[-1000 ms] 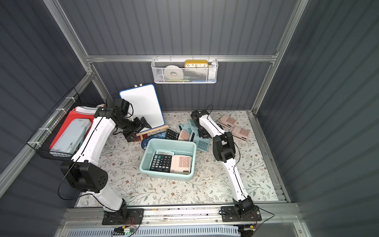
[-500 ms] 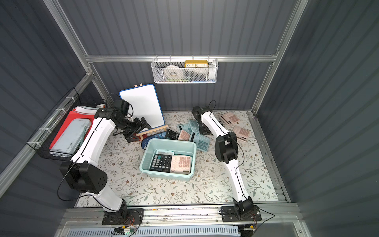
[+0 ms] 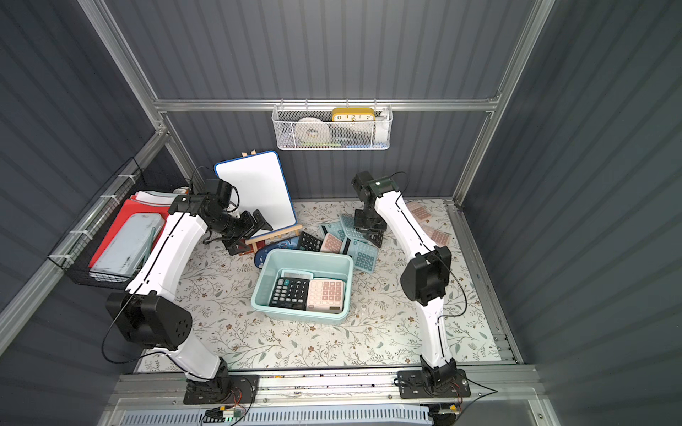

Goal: Put the calculator in the storage box
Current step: Pick up the calculator at the center of the board.

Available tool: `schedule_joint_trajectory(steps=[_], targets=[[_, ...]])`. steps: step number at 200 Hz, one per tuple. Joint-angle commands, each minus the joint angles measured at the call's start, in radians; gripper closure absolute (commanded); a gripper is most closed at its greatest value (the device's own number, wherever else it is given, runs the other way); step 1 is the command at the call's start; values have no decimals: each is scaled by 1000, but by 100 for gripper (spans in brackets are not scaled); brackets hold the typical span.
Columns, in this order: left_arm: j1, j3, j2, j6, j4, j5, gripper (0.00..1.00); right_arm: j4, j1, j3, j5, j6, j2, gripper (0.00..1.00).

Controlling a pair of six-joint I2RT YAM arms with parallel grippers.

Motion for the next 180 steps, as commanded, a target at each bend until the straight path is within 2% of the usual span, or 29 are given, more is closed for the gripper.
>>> schedule_joint_trajectory(steps=[1,67,105,144,180], targets=[[-8,43,-4,45,17,-28,1,-58,-5,7,-151,90,-58,100],[-136,108,-5,116,106,-164,1,-26,-125,7,-574,277,-178,100],[-207,122,-10,179,177,-212,1,125,-195,-46,-807,461,-231,100],[-264,152,-2,247,201,-247,1,392,-207,-174,-917,732,-282,100],[-312,178,11,298,208,-239,1,647,-205,-325,-934,993,-334,100]])
